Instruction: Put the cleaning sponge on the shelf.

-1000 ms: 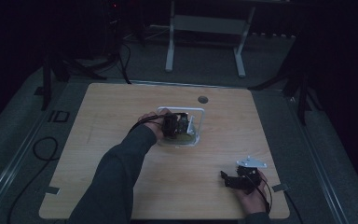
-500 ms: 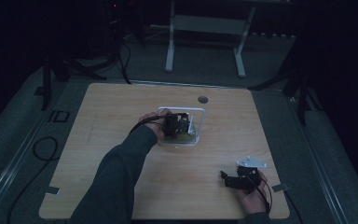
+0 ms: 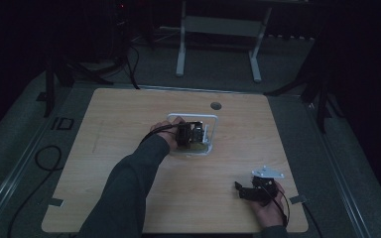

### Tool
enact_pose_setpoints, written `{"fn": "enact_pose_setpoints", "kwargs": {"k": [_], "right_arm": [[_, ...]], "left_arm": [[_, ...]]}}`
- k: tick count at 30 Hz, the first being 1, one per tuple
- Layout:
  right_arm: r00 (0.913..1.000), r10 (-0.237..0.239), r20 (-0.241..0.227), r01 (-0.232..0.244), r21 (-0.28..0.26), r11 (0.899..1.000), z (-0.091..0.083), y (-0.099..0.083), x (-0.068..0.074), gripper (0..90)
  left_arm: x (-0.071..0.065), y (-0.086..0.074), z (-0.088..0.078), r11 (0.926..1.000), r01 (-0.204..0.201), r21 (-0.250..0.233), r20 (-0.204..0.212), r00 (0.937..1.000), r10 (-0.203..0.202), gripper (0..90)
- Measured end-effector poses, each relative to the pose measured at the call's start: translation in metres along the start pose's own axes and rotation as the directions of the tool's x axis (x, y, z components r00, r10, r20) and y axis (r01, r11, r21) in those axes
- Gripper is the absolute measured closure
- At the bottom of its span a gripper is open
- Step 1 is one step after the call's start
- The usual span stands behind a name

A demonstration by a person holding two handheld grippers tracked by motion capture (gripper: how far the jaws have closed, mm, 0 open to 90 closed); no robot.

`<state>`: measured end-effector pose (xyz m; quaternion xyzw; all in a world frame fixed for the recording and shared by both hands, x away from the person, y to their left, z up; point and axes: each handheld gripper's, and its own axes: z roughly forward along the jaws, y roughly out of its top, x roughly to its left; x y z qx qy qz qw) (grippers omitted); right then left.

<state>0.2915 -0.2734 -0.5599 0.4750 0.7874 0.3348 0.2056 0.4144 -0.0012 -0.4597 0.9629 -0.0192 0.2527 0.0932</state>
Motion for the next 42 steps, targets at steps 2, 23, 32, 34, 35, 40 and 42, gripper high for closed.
{"fn": "enact_pose_setpoints", "kwargs": {"k": [2,23,32,34,35,40,42], "right_arm": [[1.0,0.0,0.0,0.0,0.0,1.0,0.0,0.0,0.0,13.6],[1.0,-0.001,0.001,0.001,0.0,1.0,0.0,0.0,0.0,13.6],[1.0,-0.001,0.0,0.001,0.0,1.0,0.0,0.0,0.0,13.6],[1.0,-0.001,0.0,0.001,0.0,1.0,0.0,0.0,0.0,13.6],[1.0,-0.001,0.0,0.001,0.0,1.0,0.0,0.0,0.0,13.6],[1.0,-0.001,0.0,0.001,0.0,1.0,0.0,0.0,0.0,13.6],[1.0,-0.001,0.0,0.001,0.0,1.0,0.0,0.0,0.0,13.6]], "left_arm": [[0.0,0.0,0.001,1.0,0.001,0.001,0.006,1.0,-0.001,71.8],[0.001,0.0,0.004,0.9998,0.019,0.0,-0.015,0.9997,-0.019,63.6],[0.002,0.0,-0.001,0.9983,0.059,0.006,-0.01,0.9982,-0.059,59.4],[0.002,-0.001,-0.003,0.9964,0.084,0.008,-0.001,0.9964,-0.084,58.1],[0.002,-0.001,-0.004,0.9951,0.098,0.005,0.006,0.9951,-0.098,57.7],[0.004,-0.003,-0.009,0.9919,0.127,-0.002,0.02,0.9917,-0.127,54.1],[0.004,-0.006,-0.015,0.9877,0.153,-0.032,0.034,0.9878,-0.152,53.3]]}}
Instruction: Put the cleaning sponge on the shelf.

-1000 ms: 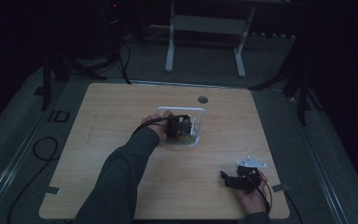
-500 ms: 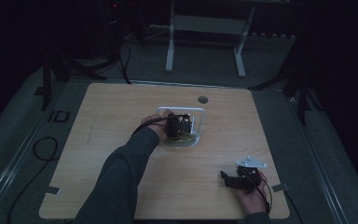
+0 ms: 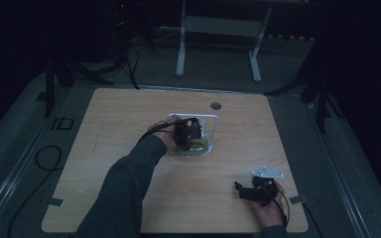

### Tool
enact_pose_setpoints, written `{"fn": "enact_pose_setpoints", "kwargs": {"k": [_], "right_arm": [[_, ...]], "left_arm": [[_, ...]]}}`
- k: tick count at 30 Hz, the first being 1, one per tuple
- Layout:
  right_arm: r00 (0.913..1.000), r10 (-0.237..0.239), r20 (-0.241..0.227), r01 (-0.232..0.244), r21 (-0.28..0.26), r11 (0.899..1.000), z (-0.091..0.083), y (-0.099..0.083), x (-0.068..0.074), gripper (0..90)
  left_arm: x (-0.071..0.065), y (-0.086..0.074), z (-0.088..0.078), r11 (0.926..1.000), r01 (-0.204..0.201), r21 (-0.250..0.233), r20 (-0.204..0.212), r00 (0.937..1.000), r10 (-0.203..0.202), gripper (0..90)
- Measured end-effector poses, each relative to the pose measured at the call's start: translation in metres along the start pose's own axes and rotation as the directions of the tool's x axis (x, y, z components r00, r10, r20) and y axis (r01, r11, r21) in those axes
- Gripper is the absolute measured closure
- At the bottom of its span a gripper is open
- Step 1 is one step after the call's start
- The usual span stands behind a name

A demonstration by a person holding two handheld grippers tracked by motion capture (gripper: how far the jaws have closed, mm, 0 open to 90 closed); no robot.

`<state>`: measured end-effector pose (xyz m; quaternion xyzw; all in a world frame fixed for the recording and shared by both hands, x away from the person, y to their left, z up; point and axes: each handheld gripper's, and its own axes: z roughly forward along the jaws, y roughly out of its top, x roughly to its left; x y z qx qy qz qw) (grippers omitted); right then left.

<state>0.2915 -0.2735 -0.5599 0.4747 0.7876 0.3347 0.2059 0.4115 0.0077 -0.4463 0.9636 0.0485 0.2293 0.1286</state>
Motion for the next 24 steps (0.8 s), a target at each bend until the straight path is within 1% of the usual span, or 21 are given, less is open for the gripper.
{"fn": "enact_pose_setpoints", "kwargs": {"k": [2,4,5,7,9,11,12,15,16,18,19,20,21,23,24], "right_arm": [[1.0,0.0,0.0,0.0,-0.001,1.0,0.0,0.0,0.0,13.6],[1.0,0.0,0.0,0.0,0.0,1.0,0.0,0.0,0.0,13.6],[1.0,-0.001,0.0,0.001,0.0,1.0,0.0,0.0,0.0,13.6],[1.0,0.0,0.0,0.0,0.0,1.0,0.0,0.0,0.0,13.6],[1.0,0.0,0.0,0.0,0.0,1.0,0.0,0.0,0.0,13.6],[1.0,0.001,0.0,-0.001,0.0,1.0,0.0,0.0,0.0,13.6],[1.0,0.001,0.0,-0.001,0.0,1.0,0.0,0.0,0.0,13.6],[1.0,0.001,0.0,-0.001,0.0,1.0,0.0,0.0,0.0,13.6],[1.0,0.001,0.0,-0.001,0.0,1.0,0.0,0.0,0.0,13.6],[1.0,0.002,0.0,-0.002,0.0,1.0,0.0,0.0,0.0,13.6],[1.0,0.001,0.0,-0.001,0.0,1.0,0.0,0.0,0.0,13.6],[1.0,0.001,0.0,-0.001,0.0,1.0,0.0,0.0,0.0,13.6],[1.0,0.0,0.0,0.0,0.0,1.0,0.0,0.0,0.0,13.6],[1.0,0.001,0.0,-0.001,0.0,1.0,0.0,0.0,0.0,13.6],[1.0,0.001,0.0,-0.001,0.0,1.0,0.0,0.0,0.0,13.6]], "left_arm": [[0.001,-0.002,-0.004,1.0,0.004,-0.004,-0.006,1.0,-0.004,53.2],[0.002,-0.004,-0.007,0.9996,0.024,-0.015,-0.005,0.9997,-0.024,53.6],[0.003,-0.005,-0.008,0.9995,0.026,-0.02,-0.006,0.9996,-0.026,54.4],[0.002,-0.007,-0.012,0.9984,0.042,-0.038,0.001,0.9991,-0.042,55.5],[0.002,-0.009,-0.015,0.9977,0.047,-0.048,0.006,0.9989,-0.047,55.9],[0.002,-0.012,-0.02,0.9958,0.063,-0.067,0.013,0.998,-0.062,55.9],[0.003,-0.014,-0.022,0.9937,0.077,-0.082,0.019,0.997,-0.075,55.9],[0.005,-0.02,-0.029,0.9841,0.124,-0.127,0.039,0.9921,-0.12,55.9],[0.005,-0.022,-0.031,0.9798,0.141,-0.142,0.046,0.9897,-0.136,55.9],[0.005,-0.027,-0.036,0.9741,0.16,-0.16,0.046,0.9869,-0.154,55.9],[0.005,-0.029,-0.038,0.9697,0.171,-0.174,0.049,0.9851,-0.165,55.8],[0.005,-0.032,-0.04,0.9634,0.186,-0.193,0.049,0.9826,-0.179,55.9],[0.004,-0.035,-0.042,0.9565,0.207,-0.206,0.055,0.9783,-0.2,56.0],[0.002,-0.04,-0.045,0.9529,0.224,-0.205,0.047,0.9746,-0.219,55.9],[0.001,-0.043,-0.046,0.9487,0.235,-0.212,0.049,0.9719,-0.23,55.4]]}}
